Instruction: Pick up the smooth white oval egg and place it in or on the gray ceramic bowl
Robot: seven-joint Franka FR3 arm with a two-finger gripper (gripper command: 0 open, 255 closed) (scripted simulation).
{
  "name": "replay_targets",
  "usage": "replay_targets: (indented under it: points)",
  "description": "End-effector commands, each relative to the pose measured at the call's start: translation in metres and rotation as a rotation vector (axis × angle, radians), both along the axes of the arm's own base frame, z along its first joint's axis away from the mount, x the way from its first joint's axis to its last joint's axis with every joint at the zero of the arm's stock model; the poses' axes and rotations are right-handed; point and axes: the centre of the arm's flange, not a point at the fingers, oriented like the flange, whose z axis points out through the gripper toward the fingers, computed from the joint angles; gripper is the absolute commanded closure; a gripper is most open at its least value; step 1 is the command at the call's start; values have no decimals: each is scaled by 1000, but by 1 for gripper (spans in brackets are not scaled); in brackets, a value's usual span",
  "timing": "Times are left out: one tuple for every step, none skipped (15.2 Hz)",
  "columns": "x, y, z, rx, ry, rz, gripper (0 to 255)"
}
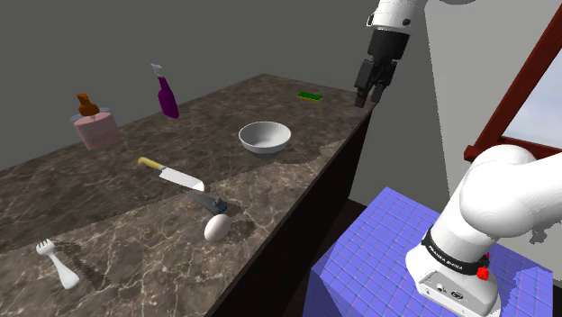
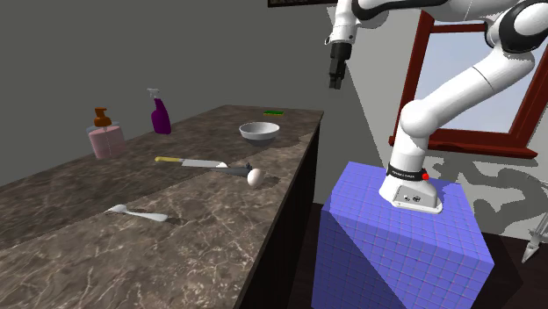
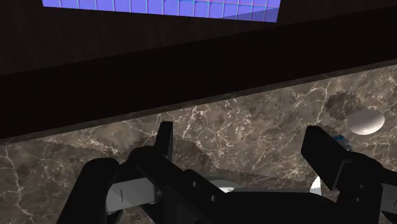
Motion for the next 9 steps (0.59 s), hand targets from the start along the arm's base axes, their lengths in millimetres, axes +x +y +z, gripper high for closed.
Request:
replay_targets:
  points:
    - [0,0,0,0,0,0,0]
    - [0,14,-3,-8,8,-22,0]
    - [1,28,-7,-15,16,-44,0]
    - [2,42,-10,-23,24,-66,0]
    - [3,56,-14,-30,32,-89,0]
    - [4,69,-18,-38,40,-111,0]
    - [6,83,-22,-46,47,-133,0]
    - [8,97,-26,-53,55,-155,0]
    - [10,110,-30,-61,63,-177,0]
